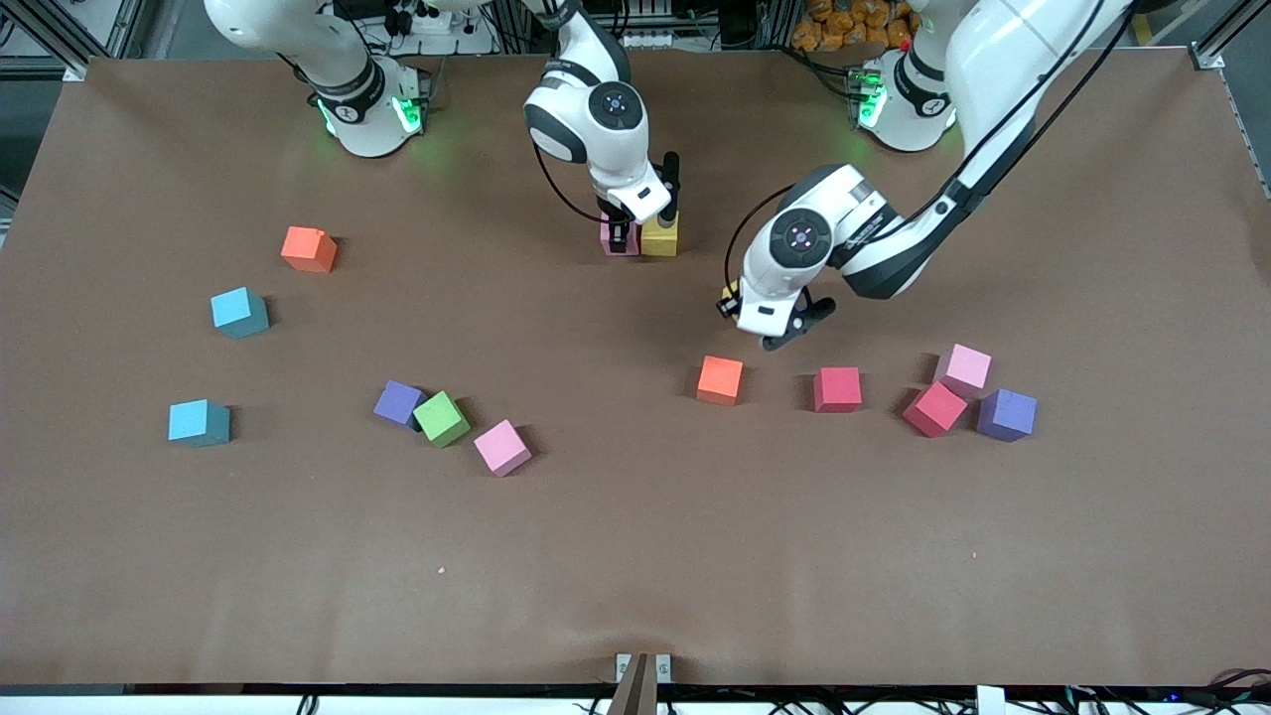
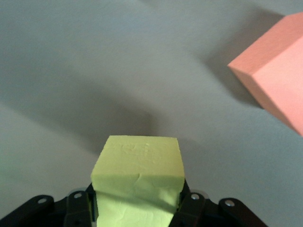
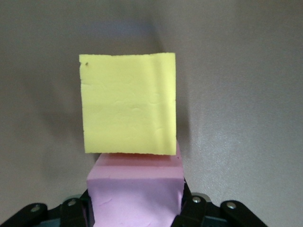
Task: Arrange 11 blocks into digit 3
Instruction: 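Set the yellow cube beside the first yellow while the right gripper reaches pink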
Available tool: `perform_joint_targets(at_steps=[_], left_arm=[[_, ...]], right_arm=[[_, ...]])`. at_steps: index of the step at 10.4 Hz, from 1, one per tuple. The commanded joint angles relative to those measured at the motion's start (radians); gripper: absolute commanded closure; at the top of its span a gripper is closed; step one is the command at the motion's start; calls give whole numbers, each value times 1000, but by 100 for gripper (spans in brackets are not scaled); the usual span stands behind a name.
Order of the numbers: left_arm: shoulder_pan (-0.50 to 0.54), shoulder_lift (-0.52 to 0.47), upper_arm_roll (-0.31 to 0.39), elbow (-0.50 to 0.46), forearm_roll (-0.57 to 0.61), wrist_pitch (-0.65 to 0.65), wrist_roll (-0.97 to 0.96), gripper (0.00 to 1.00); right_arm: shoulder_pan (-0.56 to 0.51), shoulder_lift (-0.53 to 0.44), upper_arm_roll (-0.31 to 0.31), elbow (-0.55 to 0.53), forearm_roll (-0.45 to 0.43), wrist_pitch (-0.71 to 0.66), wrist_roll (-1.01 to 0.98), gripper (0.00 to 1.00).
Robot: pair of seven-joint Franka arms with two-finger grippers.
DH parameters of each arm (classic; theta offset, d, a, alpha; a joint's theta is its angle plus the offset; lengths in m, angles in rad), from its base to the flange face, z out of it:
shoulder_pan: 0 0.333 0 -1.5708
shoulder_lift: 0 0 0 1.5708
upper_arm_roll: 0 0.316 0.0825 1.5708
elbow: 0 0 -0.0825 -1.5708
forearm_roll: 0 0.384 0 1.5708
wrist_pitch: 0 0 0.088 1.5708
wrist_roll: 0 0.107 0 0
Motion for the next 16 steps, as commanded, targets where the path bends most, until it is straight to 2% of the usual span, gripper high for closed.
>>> perform_joint_targets(at_steps=[1, 2, 3, 7, 8, 10, 12, 14, 15, 16], left_arm=[[141, -39, -132, -87, -24, 1, -102, 82], [137, -39, -140, -87, -24, 1, -169, 82], [135, -38, -141, -87, -24, 4, -244, 82], [92, -12, -144, -119, -25, 108, -548, 78], [63, 4, -143, -127, -24, 148, -625, 84], [6, 8, -135, -157, -10, 212, -777, 84], [-8, 8, -126, -182, -10, 222, -814, 84], [-6, 2, -123, -200, -10, 225, -823, 84], [-6, 4, -123, -200, -10, 228, -834, 84], [-8, 4, -123, -202, -10, 241, -922, 84]], right_arm=[[16, 23, -6, 36, 13, -14, 32, 47], [16, 23, -6, 39, 13, -14, 46, 21], [19, 21, -6, 39, 13, -14, 46, 0], [23, 3, -5, 41, 13, -66, 44, 0], [23, -20, -5, 41, 13, -102, 46, 0], [13, -72, -6, 41, 12, -219, 37, 0], [2, -121, -13, 41, 9, -329, 18, 0], [-88, -144, -42, 44, -17, -406, 9, 0], [-107, -141, -87, 64, -55, -405, 3, 0], [-125, -128, -136, 114, -101, -405, -2, 0]])
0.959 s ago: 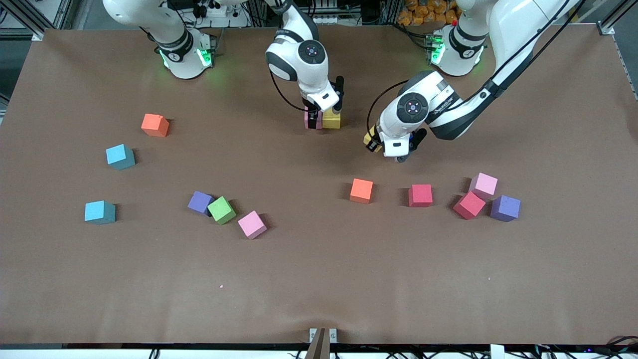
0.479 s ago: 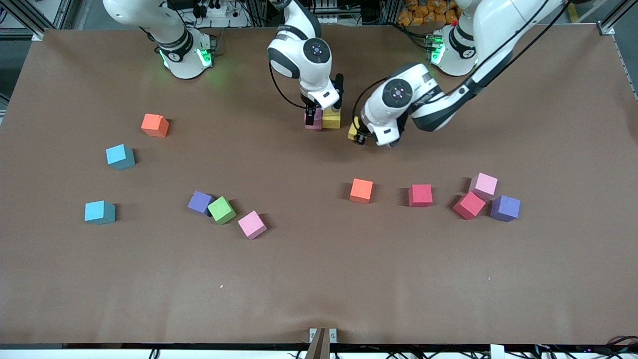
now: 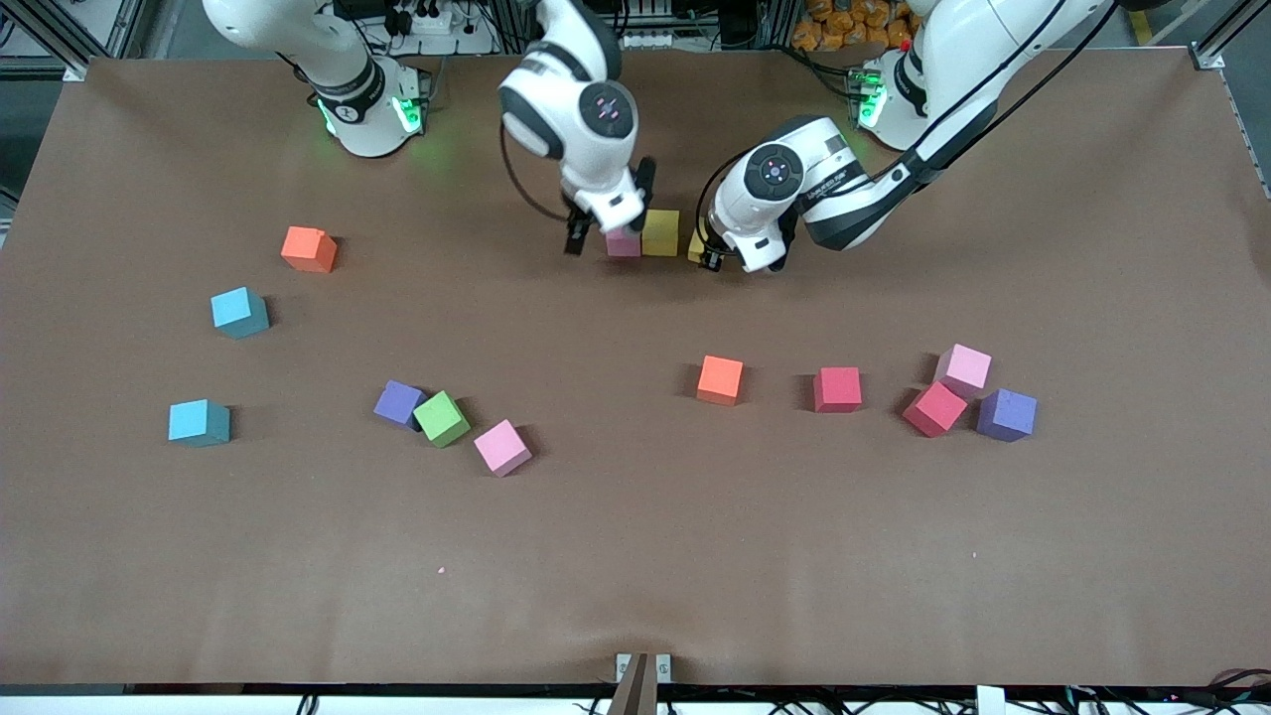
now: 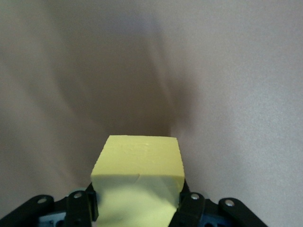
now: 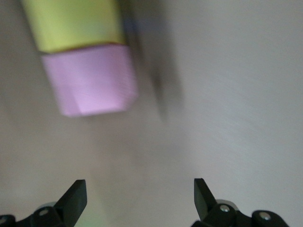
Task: Arrange 11 blocks into digit 3
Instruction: 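Set the yellow cube beside the first yellow while the right gripper reaches pink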
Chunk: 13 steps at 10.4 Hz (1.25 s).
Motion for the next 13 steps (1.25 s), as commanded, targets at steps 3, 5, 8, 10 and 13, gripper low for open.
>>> perform_joint_targets(at_steps=[3, 5, 8, 10, 13], left_arm=[[-11, -17, -5, -35, 64, 56, -289, 84], [-9, -9, -5, -51, 165, 73, -429, 83], [-25, -11, -3, -55, 225, 98, -506, 83], [-37, -9, -3, -66, 313, 121, -576, 84], [-37, -3, -3, -83, 384, 142, -643, 84]], right_arm=[[-219, 96, -47, 270, -42, -19, 14, 0], [-380, 169, -4, 351, -45, 6, 28, 0], [-486, 291, 57, 393, -37, 169, 28, 0], [-582, 327, 130, 398, 112, 188, 19, 0], [-585, 358, 142, 409, 112, 263, 0, 0]])
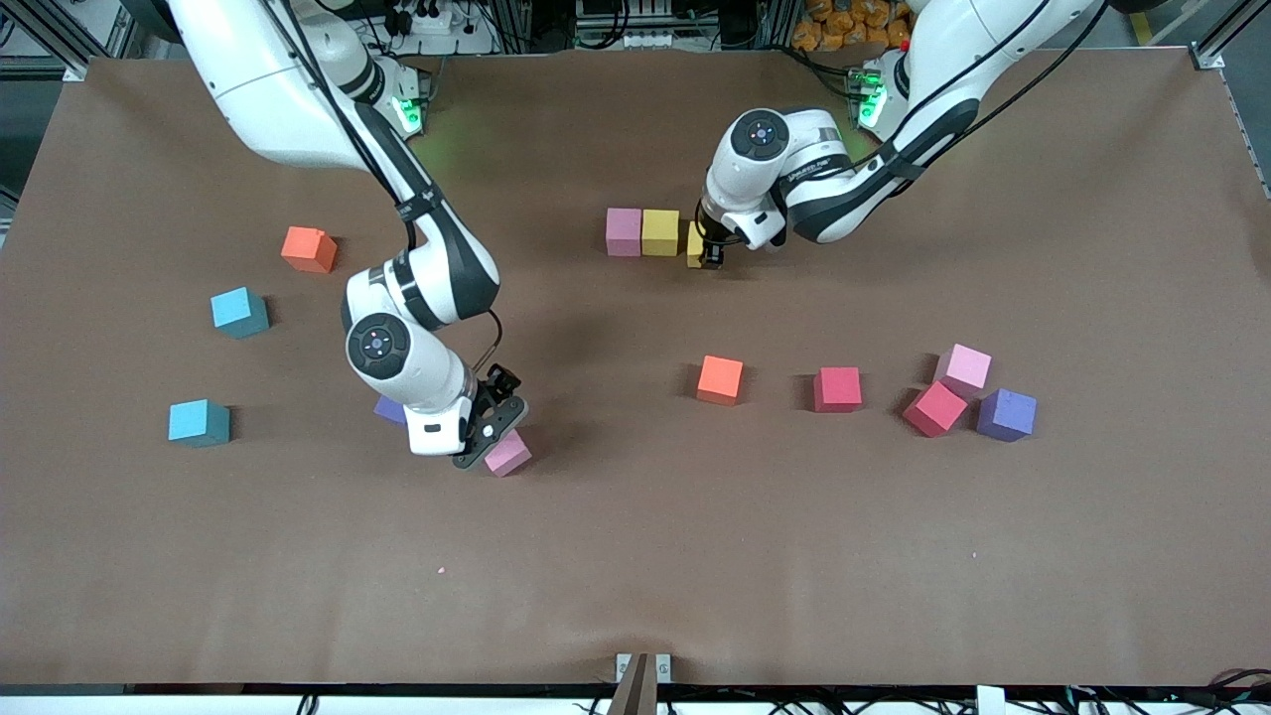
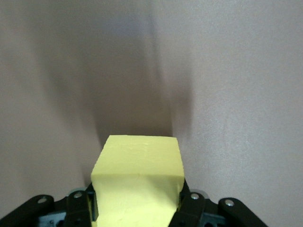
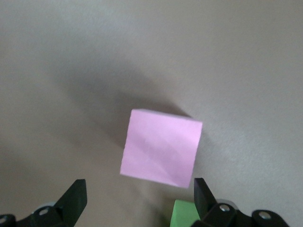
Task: Arrange 11 blocks into digit 3
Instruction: 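Grasp the second pink cube with the right gripper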
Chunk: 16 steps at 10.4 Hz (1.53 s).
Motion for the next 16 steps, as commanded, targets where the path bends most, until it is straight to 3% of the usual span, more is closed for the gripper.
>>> perform_joint_targets(at_steps=[1, 7, 11, 12, 14, 16], left_arm=[[-12, -8, -2, -25, 69, 40, -188, 84], [-37, 3, -1, -46, 121, 73, -254, 84], [-40, 18, 18, -40, 122, 75, -290, 84], [-40, 18, 18, -38, 128, 75, -309, 83], [-40, 22, 19, -34, 128, 76, -340, 83], [-38, 24, 19, -31, 127, 76, -355, 82]], right_arm=[[-8, 25, 22, 46, 11, 3, -9, 0], [-3, 103, 16, 94, 10, 89, -46, 0], [33, 121, -24, 92, 10, 120, -50, 0], [35, 121, -24, 91, 8, 123, -50, 6], [35, 118, -26, 83, 14, 123, -40, 40], [35, 95, -45, 56, 27, 111, -29, 50]])
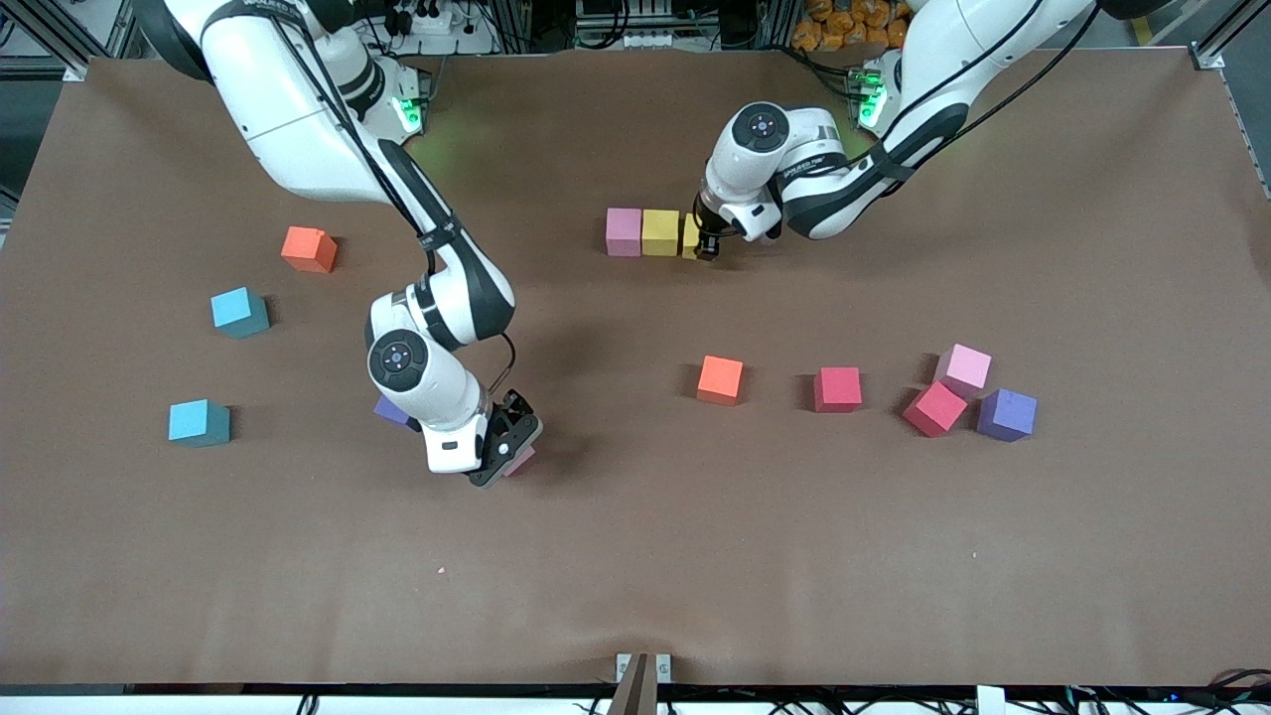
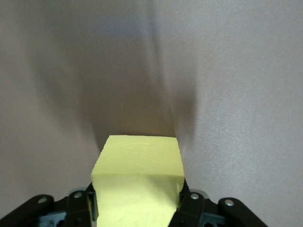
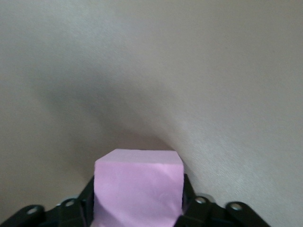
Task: Arrange 11 blocks into digit 3
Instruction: 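Grasp the second pink cube with the right gripper, then carry the pink cube with the right gripper and lower it below the first pink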
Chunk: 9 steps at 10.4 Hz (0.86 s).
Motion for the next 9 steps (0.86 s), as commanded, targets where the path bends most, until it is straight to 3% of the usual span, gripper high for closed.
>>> perform_joint_targets(at_steps=[1, 3, 6, 9], left_arm=[[-13, 8, 1, 7, 90, 6, -321, 82], [-16, 28, 1, 18, 91, 6, -328, 82], [-27, 31, 1, 18, 91, 6, -333, 77], [-45, 36, 16, 19, 91, 6, -341, 77]], right_arm=[[11, -29, -22, -11, 23, -20, 6, 65], [20, -61, -20, -11, 29, -78, 81, 65], [109, -144, -20, -29, 24, -205, 476, 66], [132, -244, -14, -165, 27, -201, 593, 67]])
